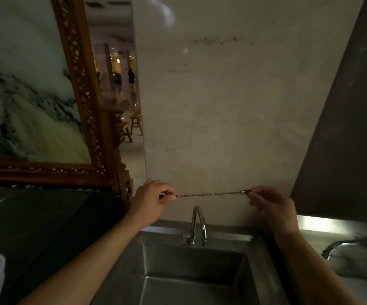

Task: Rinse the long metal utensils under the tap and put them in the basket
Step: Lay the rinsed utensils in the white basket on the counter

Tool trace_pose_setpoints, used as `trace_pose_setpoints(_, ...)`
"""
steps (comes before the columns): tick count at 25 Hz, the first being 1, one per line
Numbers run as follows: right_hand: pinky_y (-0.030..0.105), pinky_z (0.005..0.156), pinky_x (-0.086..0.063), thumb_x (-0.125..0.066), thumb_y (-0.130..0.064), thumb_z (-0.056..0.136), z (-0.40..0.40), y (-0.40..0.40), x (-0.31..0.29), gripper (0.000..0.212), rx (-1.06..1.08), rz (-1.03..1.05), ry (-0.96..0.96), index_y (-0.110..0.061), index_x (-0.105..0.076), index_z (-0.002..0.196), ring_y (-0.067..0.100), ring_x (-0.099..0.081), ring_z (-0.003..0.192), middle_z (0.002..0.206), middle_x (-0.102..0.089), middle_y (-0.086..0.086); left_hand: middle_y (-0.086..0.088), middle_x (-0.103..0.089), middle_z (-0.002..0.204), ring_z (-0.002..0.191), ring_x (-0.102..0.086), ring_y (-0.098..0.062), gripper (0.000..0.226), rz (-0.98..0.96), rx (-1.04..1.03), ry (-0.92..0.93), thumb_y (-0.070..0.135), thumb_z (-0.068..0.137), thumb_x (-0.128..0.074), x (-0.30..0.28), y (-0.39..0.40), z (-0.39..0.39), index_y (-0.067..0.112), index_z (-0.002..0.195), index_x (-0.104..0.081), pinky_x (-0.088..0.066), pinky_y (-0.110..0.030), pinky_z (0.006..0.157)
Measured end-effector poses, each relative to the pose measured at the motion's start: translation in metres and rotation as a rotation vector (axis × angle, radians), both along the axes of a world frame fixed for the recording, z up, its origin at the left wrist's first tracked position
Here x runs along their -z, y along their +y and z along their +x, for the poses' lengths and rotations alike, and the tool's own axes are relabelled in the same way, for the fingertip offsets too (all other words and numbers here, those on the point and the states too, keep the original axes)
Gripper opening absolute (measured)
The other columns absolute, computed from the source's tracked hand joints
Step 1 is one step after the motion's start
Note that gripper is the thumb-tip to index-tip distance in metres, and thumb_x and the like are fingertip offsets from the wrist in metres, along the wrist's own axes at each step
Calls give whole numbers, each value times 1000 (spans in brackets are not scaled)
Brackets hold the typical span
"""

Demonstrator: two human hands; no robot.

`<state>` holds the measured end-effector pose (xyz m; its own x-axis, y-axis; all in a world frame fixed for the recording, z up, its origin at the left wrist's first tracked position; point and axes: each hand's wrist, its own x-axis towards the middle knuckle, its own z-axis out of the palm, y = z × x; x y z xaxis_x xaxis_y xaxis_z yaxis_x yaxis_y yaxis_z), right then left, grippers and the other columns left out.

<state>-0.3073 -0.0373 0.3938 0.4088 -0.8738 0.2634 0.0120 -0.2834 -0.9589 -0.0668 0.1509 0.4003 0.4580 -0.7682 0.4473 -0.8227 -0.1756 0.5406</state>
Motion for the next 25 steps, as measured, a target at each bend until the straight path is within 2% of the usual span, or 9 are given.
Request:
trace_pose_setpoints(3,15,64,-48,-72,-23,83,1,-7,-16,5,-25,-378,315,-27,-71,85,1,-65,72,80,-71,-14,15,-64,89,92,-52,-4,10,16,-44,7,33,86,-62,-7,4,1,33,93,-69,-46,-32,85)
trace_pose_setpoints(5,18,65,-48,-71,-27,85,8,-8,-22,5,-76,-588,416,-28,-73,89,-3,-63,77,84,-70,-15,13,-64,87,92,-52,-6,10,5,-77,14,30,86,-63,-10,10,4,32,92,-70,-45,-32,85)
trace_pose_setpoints(8,22,65,-51,-69,-30,85,32,-3,-24,8,-139,-760,491,-31,-74,91,-2,-60,76,85,-69,-17,16,-60,84,91,-51,-7,9,-7,-123,10,27,86,-63,-17,27,15,29,91,-71,-42,-28,82)
trace_pose_setpoints(10,18,64,-47,-72,-28,84,57,7,-24,7,-177,-802,500,-31,-74,89,-1,-59,74,83,-68,-17,18,-58,83,89,-49,-5,9,-14,-168,-2,27,86,-64,-19,45,30,29,90,-70,-38,-23,78)
trace_pose_setpoints(12,20,65,-47,-73,-26,83,86,25,-25,7,-227,-818,494,-31,-74,88,2,-60,75,83,-68,-15,19,-58,83,88,-48,-4,9,-17,-215,-3,26,85,-65,-20,69,51,31,89,-70,-36,-20,76)
trace_pose_setpoints(17,25,67,-47,-75,-24,81,177,82,-21,8,-322,-868,422,-31,-74,84,7,-58,75,80,-68,-15,11,-62,81,86,-49,-11,10,-1,-322,-9,25,83,-68,-21,148,115,34,84,-72,-43,-32,79)
trace_pose_setpoints(21,28,67,-48,-72,-24,84,255,133,-17,7,-403,-879,409,-31,-73,87,8,-57,77,83,-70,-11,18,-56,78,82,-45,-2,14,21,-405,-28,28,82,-68,-25,218,168,41,82,-70,-39,-26,73)
trace_pose_setpoints(25,35,72,-52,-66,-31,87,336,185,-11,7,-502,-875,411,-36,-71,88,8,-58,84,88,-69,-14,15,-53,78,81,-43,1,10,59,-532,-33,28,84,-66,-28,282,220,36,87,-71,-39,-26,75)
